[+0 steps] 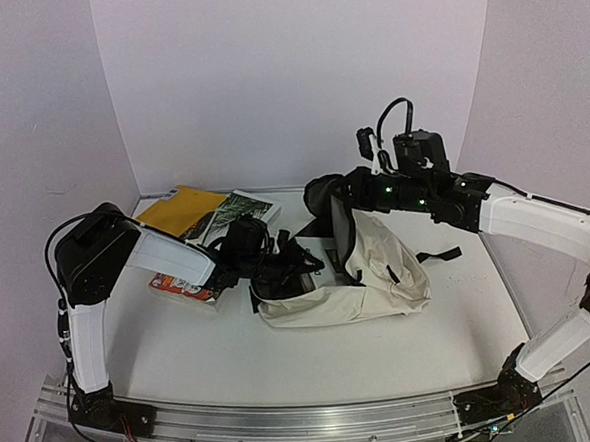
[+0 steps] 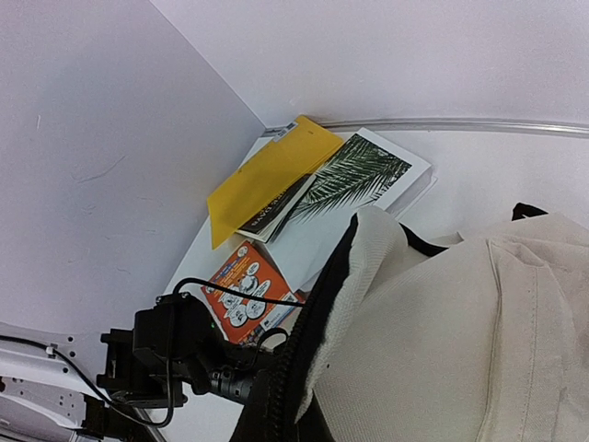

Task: Pack the student bag
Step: Place the book in the student bag.

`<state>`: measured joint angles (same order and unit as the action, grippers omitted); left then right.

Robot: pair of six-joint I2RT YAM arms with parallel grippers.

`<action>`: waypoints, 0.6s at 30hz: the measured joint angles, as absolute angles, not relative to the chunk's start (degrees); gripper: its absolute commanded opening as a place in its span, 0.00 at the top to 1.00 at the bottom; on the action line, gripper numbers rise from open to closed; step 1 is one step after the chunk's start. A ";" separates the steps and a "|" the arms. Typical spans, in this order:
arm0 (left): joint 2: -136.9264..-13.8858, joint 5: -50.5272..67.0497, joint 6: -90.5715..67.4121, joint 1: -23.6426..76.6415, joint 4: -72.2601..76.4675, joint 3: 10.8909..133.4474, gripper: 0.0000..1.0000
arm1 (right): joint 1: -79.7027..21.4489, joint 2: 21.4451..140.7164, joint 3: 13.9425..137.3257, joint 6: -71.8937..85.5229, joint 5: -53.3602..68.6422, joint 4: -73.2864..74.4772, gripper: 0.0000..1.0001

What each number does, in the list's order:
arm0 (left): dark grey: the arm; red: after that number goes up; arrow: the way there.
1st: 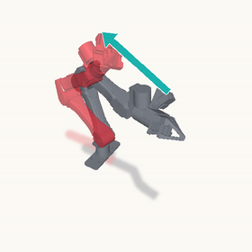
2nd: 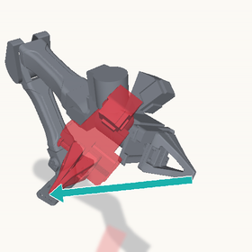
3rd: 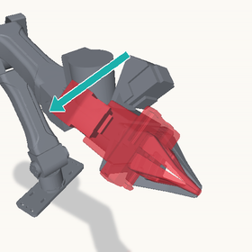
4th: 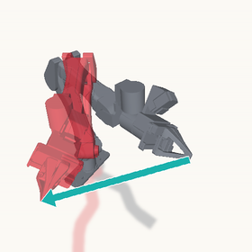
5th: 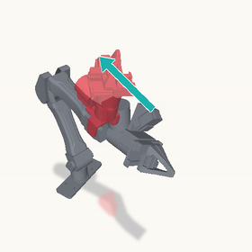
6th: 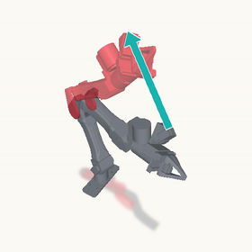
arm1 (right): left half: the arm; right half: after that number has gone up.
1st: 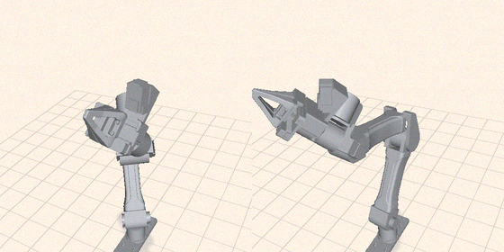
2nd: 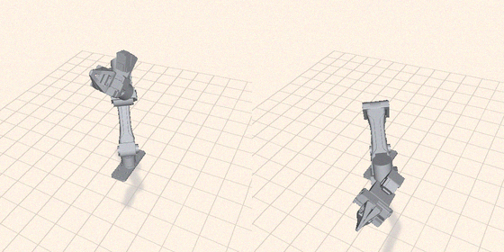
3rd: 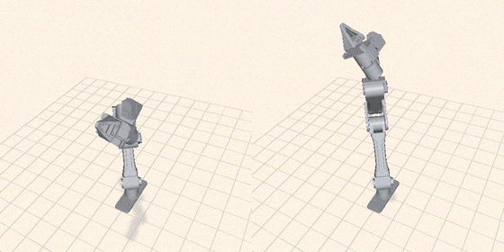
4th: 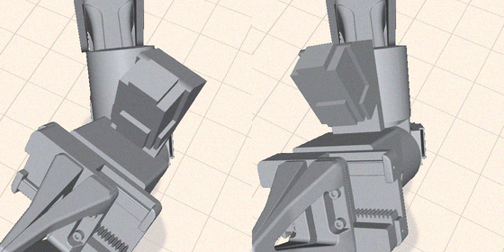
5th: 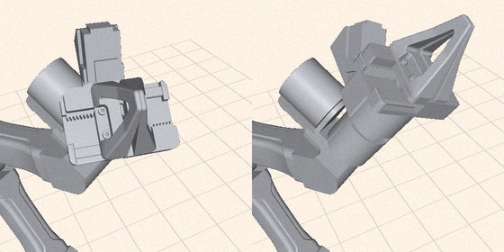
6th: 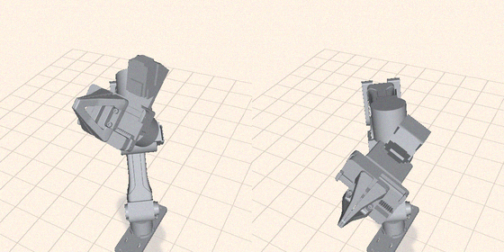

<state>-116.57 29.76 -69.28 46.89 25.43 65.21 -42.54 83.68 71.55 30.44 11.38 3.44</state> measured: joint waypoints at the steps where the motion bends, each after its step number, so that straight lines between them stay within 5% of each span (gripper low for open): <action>1: -116.25 28.95 -67.85 46.98 23.73 65.34 0.30 | -42.54 83.68 71.37 30.44 11.31 3.20 1.00; 6: -113.93 23.99 -61.52 47.22 11.75 65.47 0.15 | -42.70 83.68 71.11 30.37 11.29 2.31 1.00; 18: -108.60 11.62 -52.21 47.22 -8.86 68.16 0.00 | -43.18 83.68 71.11 30.20 11.60 0.91 1.00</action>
<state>-108.60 11.62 -52.21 47.22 -8.86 68.16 -43.18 83.68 71.11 30.20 11.60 0.91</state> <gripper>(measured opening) 0.992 0.010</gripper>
